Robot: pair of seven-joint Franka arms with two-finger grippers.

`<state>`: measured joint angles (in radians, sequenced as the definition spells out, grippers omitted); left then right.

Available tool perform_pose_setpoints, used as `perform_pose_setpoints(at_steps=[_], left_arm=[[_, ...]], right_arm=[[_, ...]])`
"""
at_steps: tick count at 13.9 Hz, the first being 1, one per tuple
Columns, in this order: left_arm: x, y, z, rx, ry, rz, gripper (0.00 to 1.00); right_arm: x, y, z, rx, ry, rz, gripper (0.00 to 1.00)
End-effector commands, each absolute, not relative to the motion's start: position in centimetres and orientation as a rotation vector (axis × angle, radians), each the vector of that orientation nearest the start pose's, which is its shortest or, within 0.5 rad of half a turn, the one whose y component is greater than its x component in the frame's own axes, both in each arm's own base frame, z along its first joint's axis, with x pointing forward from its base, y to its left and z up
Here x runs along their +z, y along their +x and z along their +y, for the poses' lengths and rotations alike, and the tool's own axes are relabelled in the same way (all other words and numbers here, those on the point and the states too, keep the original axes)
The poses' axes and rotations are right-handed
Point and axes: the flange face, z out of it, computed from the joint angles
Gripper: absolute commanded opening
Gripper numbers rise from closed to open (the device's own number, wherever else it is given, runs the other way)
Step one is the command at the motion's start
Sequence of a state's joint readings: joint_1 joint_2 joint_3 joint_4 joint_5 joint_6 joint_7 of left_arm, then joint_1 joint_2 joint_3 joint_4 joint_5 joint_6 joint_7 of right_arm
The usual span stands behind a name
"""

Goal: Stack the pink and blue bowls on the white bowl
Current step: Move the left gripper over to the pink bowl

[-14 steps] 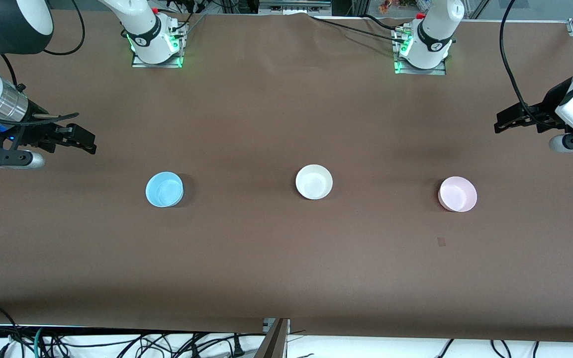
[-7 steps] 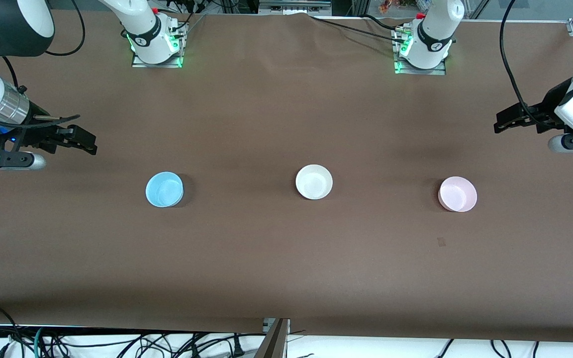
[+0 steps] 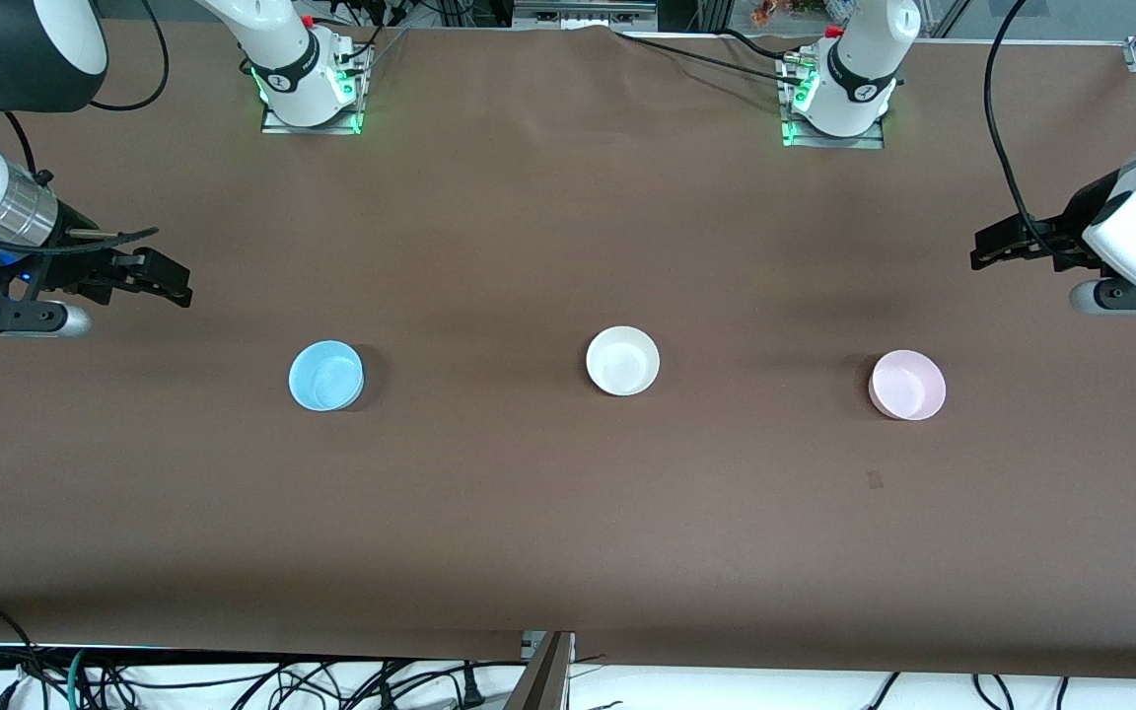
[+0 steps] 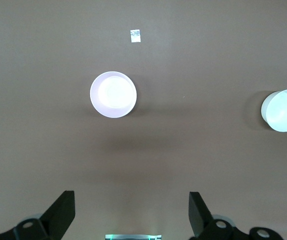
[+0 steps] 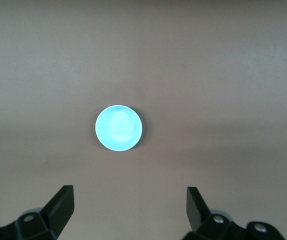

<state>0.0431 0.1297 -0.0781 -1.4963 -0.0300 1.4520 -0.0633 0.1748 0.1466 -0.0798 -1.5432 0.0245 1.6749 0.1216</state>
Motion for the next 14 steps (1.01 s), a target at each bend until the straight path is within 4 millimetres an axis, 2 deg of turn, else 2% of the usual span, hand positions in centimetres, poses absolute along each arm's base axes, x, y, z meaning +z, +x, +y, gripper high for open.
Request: perform_pose_setpoints(at_steps=[1,5,8,12,14], left_arm=[[56.8,57.5,-2.3,0.313,-3.134,0.003,1.0],[56.0,57.4,-2.3,0.34,-3.131,0.003,1.0],[54.5,57.1,-1.6,0.387,-3.124,-0.009,1.0],[50.5,56.7,-2.2,0.389,-3.022,0.053,1.0],[48.8,56.5,-1.1,0.362,-3.033,0.152,1.0]], right_arm=[[56.5,60.4,6.1,0.018,-3.127,0.046,0.99],[56.5,60.4,6.1,0.018,-3.127,0.046,0.99],[56.5,60.4,6.1,0.018,-3.127,0.044,0.99],[56.5,60.4,6.1,0.018,-3.127,0.044,0.99],[56.5,60.4,6.1,0.018,-3.127,0.044,0.99]])
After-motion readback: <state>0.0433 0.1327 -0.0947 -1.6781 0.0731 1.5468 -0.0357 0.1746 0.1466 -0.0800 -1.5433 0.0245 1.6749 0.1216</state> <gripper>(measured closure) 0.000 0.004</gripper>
